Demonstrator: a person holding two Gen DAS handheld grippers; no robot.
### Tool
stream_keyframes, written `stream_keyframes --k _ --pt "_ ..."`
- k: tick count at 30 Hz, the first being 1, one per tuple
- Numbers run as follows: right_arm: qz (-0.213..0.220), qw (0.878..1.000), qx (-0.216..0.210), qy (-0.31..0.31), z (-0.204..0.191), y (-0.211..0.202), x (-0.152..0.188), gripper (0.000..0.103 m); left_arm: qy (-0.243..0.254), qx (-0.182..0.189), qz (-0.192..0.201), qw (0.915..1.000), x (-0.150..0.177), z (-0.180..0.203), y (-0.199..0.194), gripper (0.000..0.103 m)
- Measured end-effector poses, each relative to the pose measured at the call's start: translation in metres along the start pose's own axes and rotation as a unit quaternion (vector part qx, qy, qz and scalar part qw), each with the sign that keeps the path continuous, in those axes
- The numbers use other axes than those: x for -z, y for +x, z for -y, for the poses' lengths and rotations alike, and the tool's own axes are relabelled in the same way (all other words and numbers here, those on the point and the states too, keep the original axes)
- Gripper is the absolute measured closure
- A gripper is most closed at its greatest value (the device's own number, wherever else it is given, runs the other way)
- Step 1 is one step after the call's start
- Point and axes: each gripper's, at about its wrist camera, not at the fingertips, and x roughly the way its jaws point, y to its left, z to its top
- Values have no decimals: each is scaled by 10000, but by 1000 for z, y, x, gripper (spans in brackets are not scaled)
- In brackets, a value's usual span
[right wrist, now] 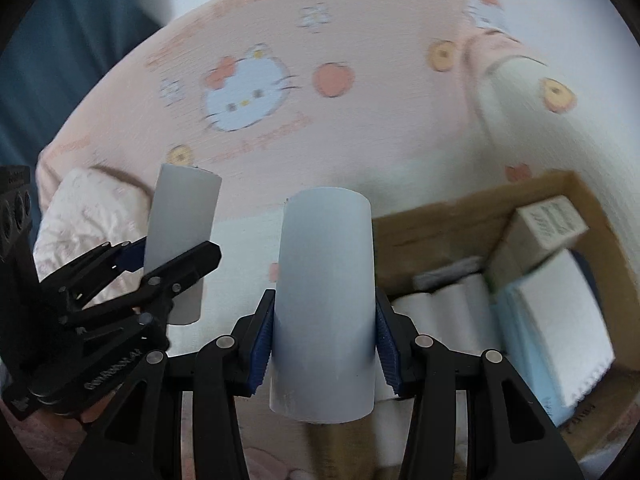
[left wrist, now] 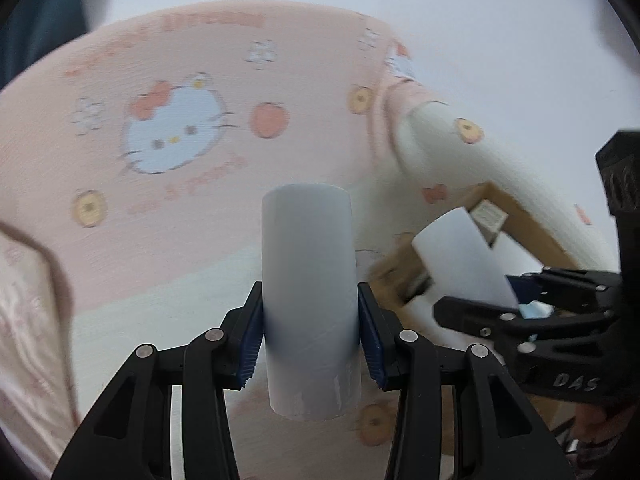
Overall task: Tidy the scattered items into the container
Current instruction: 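Lift both held white tubes and carry them over the cardboard box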
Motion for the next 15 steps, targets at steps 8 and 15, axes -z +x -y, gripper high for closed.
stream_keyframes --k 8,15 --pt "-94 9954 718 629 63 -4 -5 60 598 640 -467 9951 -33 46 44 56" --pt "-626 9924 786 704 91 15 -13 60 563 1436 -1171 9811 -40 59 76 56"
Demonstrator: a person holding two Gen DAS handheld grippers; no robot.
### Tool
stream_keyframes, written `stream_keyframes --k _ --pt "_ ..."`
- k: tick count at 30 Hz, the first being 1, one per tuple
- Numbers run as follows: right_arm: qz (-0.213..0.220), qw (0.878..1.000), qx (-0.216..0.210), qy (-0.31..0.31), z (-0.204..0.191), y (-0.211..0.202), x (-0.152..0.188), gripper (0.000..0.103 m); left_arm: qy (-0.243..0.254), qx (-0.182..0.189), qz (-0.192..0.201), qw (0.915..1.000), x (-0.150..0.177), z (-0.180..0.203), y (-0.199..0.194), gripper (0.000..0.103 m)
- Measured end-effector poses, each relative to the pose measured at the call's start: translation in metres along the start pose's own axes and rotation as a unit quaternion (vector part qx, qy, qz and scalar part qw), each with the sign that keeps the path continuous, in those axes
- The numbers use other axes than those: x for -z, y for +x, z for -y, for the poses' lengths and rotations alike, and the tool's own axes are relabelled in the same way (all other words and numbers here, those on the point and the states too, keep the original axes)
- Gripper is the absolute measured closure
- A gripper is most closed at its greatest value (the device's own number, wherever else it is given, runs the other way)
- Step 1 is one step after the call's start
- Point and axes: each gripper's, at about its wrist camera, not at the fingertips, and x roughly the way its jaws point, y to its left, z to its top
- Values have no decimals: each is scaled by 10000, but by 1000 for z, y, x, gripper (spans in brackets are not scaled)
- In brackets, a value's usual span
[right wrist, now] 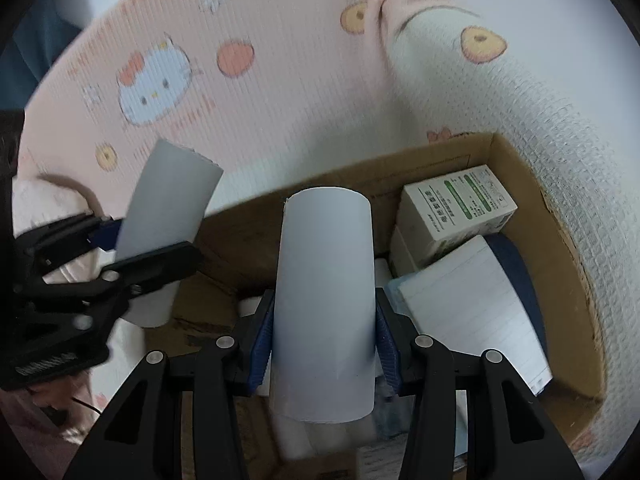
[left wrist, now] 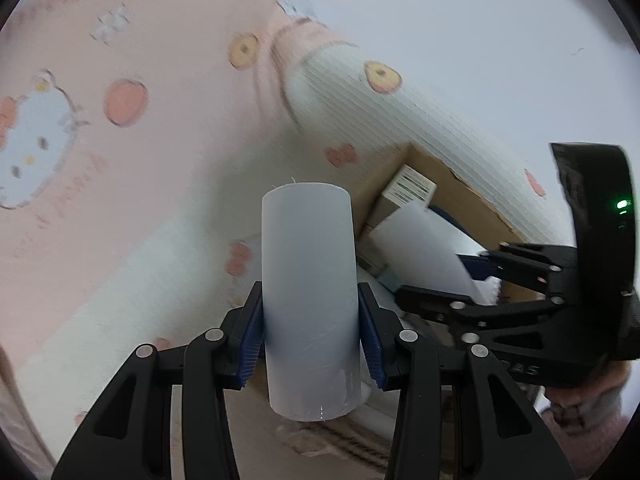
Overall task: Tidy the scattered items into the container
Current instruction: 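Lift both held white tubes and carry them over the cardboard box, then lower the right gripper's tube into the box beside the other tubes and open it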
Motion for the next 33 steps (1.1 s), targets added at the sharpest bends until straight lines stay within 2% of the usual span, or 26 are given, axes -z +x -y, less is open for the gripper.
stream_keyframes --k 4,8,11,17,25,29,33 --pt "-455 9989 -36 -145 -4 24 -4 60 -259 310 -55 9992 0 -13 4 56" --pt "-667 9974 209 -150 -8 43 -4 60 -320 441 -76 9985 2 -20 2 56" --pt "-870 9962 55 -66 -10 54 -2 60 -266 451 -106 9986 3 -22 -1 56" --pt "-1209 9925 182 62 -8 73 1 60 -229 483 -137 9985 1 -26 -1 56" --pt "-1342 9901 400 -27 -9 76 -2 59 -224 466 -211 9984 -5 -24 0 56" --pt "-1232 9919 177 259 -3 72 -4 59 -219 414 -329 9984 -5 -17 4 56" --pt "-1161 9925 179 342 -1 70 -5 59 -283 323 -384 9983 -6 -14 7 56"
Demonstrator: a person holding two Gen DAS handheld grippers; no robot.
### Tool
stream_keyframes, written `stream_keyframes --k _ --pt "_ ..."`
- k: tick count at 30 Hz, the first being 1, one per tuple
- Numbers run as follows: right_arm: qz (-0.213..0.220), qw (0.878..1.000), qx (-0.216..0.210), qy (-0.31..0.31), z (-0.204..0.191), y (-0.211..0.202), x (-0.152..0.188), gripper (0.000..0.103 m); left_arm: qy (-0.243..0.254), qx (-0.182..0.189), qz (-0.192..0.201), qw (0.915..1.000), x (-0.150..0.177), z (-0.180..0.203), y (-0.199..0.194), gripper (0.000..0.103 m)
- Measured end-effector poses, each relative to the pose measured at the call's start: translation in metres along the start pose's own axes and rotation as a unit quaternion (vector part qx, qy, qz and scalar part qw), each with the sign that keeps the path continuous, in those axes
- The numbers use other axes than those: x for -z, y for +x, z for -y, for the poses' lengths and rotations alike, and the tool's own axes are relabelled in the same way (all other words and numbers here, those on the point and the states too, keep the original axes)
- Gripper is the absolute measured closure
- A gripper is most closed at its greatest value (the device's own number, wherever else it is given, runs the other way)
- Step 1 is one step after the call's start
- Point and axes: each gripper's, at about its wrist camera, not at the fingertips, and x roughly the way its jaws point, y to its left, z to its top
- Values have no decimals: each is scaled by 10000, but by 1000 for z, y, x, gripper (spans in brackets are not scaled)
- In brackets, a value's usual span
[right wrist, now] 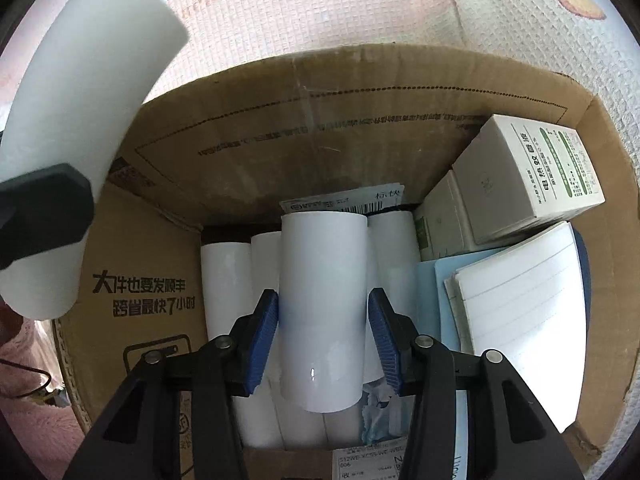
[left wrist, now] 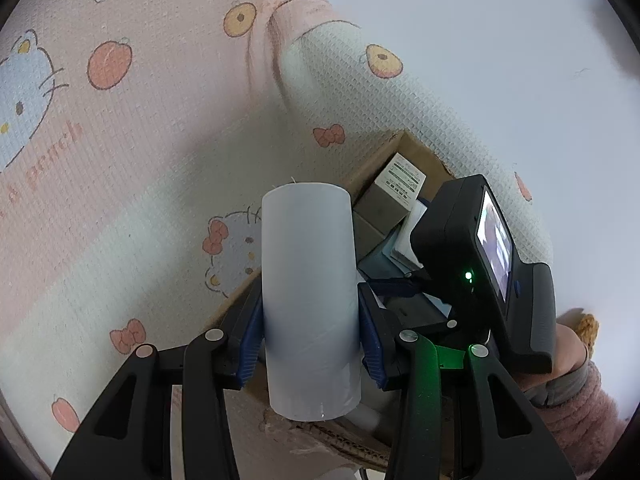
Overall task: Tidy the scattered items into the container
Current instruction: 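Lower the right gripper's tube into the box beside the other tubes and open it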
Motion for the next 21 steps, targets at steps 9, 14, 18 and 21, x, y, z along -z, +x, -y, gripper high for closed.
stream_keyframes --k 9,14,18,21 --pt "189 9987 119 -452 1 -11 6 61 -503 -134 -446 9976 1 9 6 56" --pt "144 9983 -69 -554 8 -11 0 61 -695 -285 -385 9964 4 13 4 56" --pt "-1 9991 -215 -362 20 -11 -3 60 -817 -351 -459 9950 5 13 5 56" --pt "-75 9997 -121 -202 27 -14 -2 47 -1136 -323 -606 9911 5 12 10 56"
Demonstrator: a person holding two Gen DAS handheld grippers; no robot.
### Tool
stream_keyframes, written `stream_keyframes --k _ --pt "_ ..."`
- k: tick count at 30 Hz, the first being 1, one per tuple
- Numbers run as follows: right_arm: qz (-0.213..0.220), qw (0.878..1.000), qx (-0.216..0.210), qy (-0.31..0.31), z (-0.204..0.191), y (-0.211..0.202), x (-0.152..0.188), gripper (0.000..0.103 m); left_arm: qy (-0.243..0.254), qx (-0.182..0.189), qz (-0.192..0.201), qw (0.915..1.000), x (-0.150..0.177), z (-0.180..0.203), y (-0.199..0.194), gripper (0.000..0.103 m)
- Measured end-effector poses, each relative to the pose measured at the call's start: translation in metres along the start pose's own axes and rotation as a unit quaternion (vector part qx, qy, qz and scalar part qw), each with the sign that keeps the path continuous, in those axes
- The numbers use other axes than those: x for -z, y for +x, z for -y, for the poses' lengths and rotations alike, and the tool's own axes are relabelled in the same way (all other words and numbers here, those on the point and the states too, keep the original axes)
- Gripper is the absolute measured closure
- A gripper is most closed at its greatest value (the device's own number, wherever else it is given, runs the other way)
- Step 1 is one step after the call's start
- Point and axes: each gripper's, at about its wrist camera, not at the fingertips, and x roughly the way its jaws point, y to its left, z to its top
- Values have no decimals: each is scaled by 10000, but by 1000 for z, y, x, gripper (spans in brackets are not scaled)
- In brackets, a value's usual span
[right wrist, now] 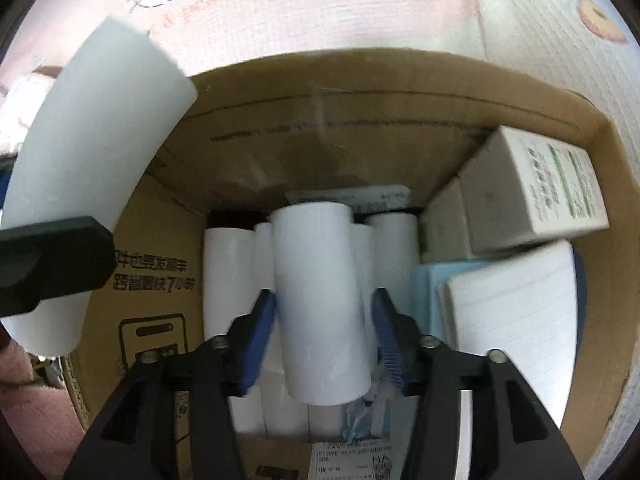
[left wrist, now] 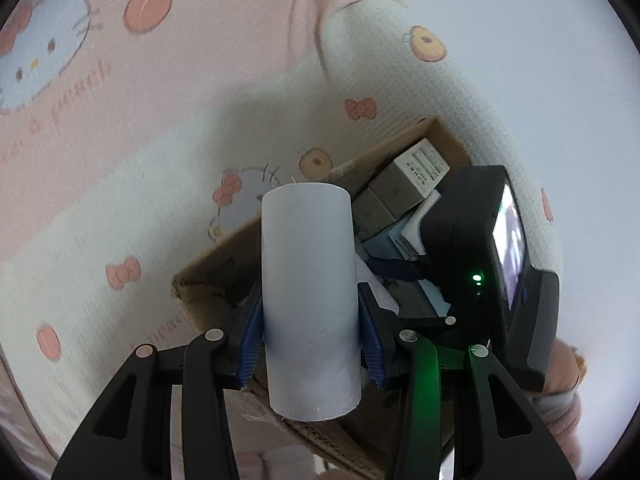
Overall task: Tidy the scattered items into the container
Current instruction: 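Lower the right gripper's tube into the box beside the other tubes and open it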
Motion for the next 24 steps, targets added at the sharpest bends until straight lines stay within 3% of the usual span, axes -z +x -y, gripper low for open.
stream_keyframes --k 3,10,13,16,19,21,24 --pt "135 9998 96 69 5 -16 8 38 -193 -51 -80 9998 3 2 5 56" --pt "756 9967 90 288 17 -62 30 35 -404 -214 -417 9981 15 15 20 56" --pt "1034 9927 337 519 31 -81 40 35 -993 -191 -636 9928 19 12 28 56" --pt "1193 9898 274 732 32 -101 82 35 -1340 -172 -796 9876 21 11 37 56" --pt "1261 9865 489 927 10 -93 48 35 -1445 -428 -653 9864 22 13 37 56" --pt "1236 9861 673 886 -2 -94 66 35 -1568 -563 -604 9842 21 14 39 56" --pt "1236 9839 1010 800 1 -90 55 35 -1755 -776 -456 9804 21 13 37 56"
